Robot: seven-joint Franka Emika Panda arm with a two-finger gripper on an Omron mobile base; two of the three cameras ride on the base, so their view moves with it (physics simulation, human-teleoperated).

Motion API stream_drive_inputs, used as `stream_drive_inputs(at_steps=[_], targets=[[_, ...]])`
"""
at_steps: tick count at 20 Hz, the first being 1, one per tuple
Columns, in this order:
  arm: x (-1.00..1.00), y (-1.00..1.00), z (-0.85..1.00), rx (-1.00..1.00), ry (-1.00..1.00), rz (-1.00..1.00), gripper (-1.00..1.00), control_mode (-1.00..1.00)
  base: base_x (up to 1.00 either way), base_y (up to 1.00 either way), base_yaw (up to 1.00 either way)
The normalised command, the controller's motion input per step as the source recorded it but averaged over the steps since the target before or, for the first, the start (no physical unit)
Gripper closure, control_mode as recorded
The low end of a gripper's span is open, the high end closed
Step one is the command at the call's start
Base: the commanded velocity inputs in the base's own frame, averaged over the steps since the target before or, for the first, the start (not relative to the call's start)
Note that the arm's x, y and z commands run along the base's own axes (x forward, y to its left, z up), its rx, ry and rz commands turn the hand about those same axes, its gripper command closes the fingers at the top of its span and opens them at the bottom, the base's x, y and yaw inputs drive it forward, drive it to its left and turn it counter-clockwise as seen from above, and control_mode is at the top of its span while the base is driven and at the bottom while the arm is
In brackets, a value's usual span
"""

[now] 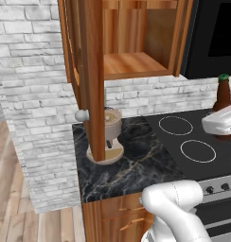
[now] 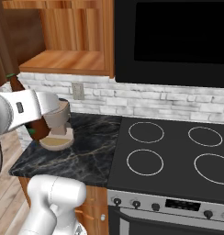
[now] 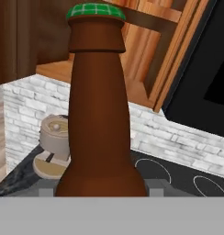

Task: Pick the beer from the counter and place it in the open cabinet.

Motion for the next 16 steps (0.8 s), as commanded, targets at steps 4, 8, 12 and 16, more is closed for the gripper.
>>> stream_drive_inputs(at_steps=[4,8,12,16], targets=[[0.00,0.00,0.13,0.21,0.00,0.00,1.00,-1.00,0.00,0.00,0.00],[0.09,0.00,0.05,0.19,0.00,-0.02,1.00,-1.00,0.00,0.00,0.00],[0.09,0.00,0.00,0.15,0.00,-0.03,1.00,-1.00,0.00,0.00,0.00],[0.09,0.03,0.00,0.11,0.00,-0.06,1.00,-1.00,0.00,0.00,0.00]])
